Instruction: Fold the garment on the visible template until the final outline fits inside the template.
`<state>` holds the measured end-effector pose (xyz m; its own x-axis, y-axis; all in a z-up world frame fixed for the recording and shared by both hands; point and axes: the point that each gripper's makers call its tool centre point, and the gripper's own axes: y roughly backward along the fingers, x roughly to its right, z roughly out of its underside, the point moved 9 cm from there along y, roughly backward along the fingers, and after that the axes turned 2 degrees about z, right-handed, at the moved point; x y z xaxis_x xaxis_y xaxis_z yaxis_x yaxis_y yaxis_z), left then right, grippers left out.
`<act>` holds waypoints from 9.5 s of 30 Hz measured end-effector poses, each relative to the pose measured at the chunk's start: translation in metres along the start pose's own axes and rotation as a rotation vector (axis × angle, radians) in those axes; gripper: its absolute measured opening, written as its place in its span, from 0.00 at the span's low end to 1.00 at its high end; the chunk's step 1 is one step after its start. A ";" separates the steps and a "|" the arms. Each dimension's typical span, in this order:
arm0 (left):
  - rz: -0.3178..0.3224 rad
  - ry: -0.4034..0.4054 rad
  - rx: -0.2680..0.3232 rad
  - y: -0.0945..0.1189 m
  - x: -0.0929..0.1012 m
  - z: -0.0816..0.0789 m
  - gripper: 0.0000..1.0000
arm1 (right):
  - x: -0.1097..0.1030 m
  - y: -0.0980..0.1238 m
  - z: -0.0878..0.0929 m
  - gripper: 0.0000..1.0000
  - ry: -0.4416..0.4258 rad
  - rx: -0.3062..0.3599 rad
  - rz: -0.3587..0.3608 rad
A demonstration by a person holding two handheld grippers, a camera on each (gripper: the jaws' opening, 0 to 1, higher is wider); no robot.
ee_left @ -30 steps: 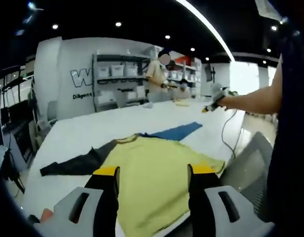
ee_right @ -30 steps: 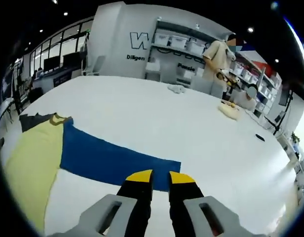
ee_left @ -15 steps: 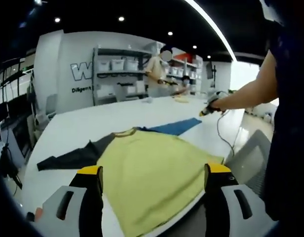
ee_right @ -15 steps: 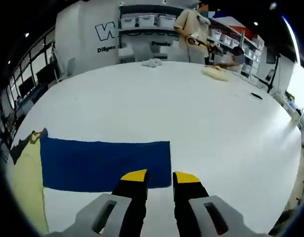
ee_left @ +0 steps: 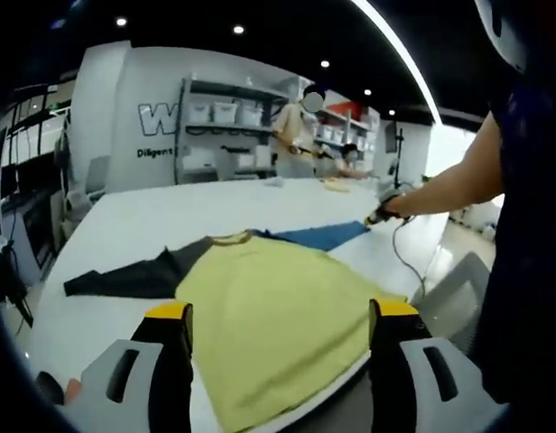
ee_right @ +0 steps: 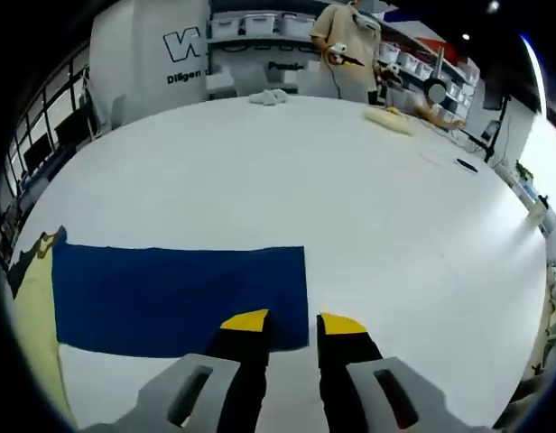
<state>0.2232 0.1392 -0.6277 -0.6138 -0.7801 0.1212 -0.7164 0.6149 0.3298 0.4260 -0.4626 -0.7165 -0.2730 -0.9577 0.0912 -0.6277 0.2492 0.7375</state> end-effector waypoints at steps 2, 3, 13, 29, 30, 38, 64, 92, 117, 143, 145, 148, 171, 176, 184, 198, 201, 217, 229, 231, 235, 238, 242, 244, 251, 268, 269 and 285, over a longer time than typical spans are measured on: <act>0.000 -0.004 -0.002 0.000 -0.001 0.002 0.74 | 0.000 -0.004 0.000 0.16 0.003 -0.005 -0.003; -0.002 -0.003 -0.006 0.001 -0.003 0.003 0.75 | -0.001 -0.005 0.001 0.16 0.008 -0.009 -0.006; 0.007 0.029 0.009 0.002 -0.006 0.002 0.84 | -0.001 -0.011 0.003 0.17 -0.030 -0.009 -0.033; -0.026 -0.007 -0.017 0.008 -0.008 -0.002 0.87 | -0.007 -0.017 0.001 0.00 0.045 0.003 -0.046; -0.027 -0.007 -0.016 0.008 -0.008 -0.002 0.86 | -0.007 -0.018 0.000 0.00 0.058 0.010 -0.045; -0.023 -0.012 -0.019 0.008 -0.007 -0.002 0.85 | -0.006 -0.018 -0.001 0.00 0.071 0.019 -0.023; 0.009 -0.035 0.013 0.009 -0.006 -0.003 0.85 | -0.047 0.045 -0.062 0.00 0.161 0.188 -0.093; 0.023 -0.063 0.058 0.013 0.000 -0.007 0.82 | -0.167 0.108 -0.070 0.00 0.339 0.257 -0.305; 0.008 -0.010 0.088 0.021 -0.003 -0.012 0.87 | -0.275 0.149 -0.084 0.00 0.472 0.347 -0.516; -0.010 -0.063 0.073 0.019 -0.001 -0.008 0.83 | -0.376 0.165 -0.049 0.00 0.598 0.326 -0.711; -0.010 -0.067 0.069 0.019 -0.001 -0.008 0.83 | -0.385 0.161 -0.043 0.00 0.603 0.312 -0.721; -0.009 -0.068 0.065 0.018 -0.001 -0.008 0.83 | -0.397 0.152 -0.033 0.00 0.620 0.280 -0.726; -0.011 -0.062 0.046 0.017 -0.001 -0.006 0.81 | -0.461 0.098 0.038 0.00 0.666 0.160 -0.748; -0.011 -0.062 0.041 0.016 -0.001 -0.005 0.80 | -0.467 0.093 0.049 0.00 0.666 0.131 -0.769; -0.009 -0.065 0.032 0.016 0.000 -0.005 0.79 | -0.468 0.100 0.050 0.00 0.653 0.132 -0.826; -0.003 -0.066 0.023 0.015 0.001 -0.004 0.78 | -0.468 0.093 0.071 0.00 0.733 0.064 -0.832; -0.003 -0.067 0.025 0.015 0.001 -0.004 0.78 | -0.470 0.092 0.069 0.00 0.724 0.075 -0.837; 0.004 -0.069 0.016 0.015 0.001 -0.003 0.77 | -0.450 0.099 0.051 0.00 0.695 0.151 -0.827; 0.014 -0.071 0.013 0.014 0.002 -0.004 0.77 | -0.354 0.078 0.007 0.00 0.601 0.203 -0.638; 0.014 -0.071 0.012 0.014 0.002 -0.003 0.77 | -0.336 0.074 0.005 0.00 0.575 0.200 -0.615; 0.016 -0.068 0.010 0.014 0.001 -0.003 0.77 | -0.305 0.068 0.005 0.00 0.537 0.190 -0.564; 0.018 -0.068 0.008 0.014 0.001 -0.003 0.77 | -0.282 0.065 0.007 0.00 0.488 0.181 -0.526; 0.021 -0.069 0.003 0.014 0.001 -0.003 0.77 | -0.263 0.061 0.010 0.00 0.456 0.172 -0.502; 0.024 -0.070 -0.002 0.013 0.002 -0.002 0.77 | -0.256 0.062 0.012 0.00 0.445 0.171 -0.493; 0.033 -0.072 -0.008 0.013 0.002 -0.002 0.77 | -0.237 0.057 0.017 0.02 0.377 0.158 -0.458; 0.029 -0.076 -0.007 0.014 0.002 -0.002 0.76 | -0.228 0.041 0.047 0.01 0.318 0.058 -0.447; 0.030 -0.076 -0.009 0.014 0.002 -0.001 0.76 | -0.229 0.042 0.047 0.00 0.323 0.065 -0.447; 0.028 -0.079 -0.008 0.014 0.001 -0.002 0.76 | -0.232 0.057 0.030 0.00 0.417 0.210 -0.328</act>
<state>0.2129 0.1464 -0.6214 -0.6577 -0.7511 0.0563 -0.6964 0.6348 0.3347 0.4319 -0.2219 -0.7152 0.2446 -0.9551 0.1673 -0.7744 -0.0886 0.6264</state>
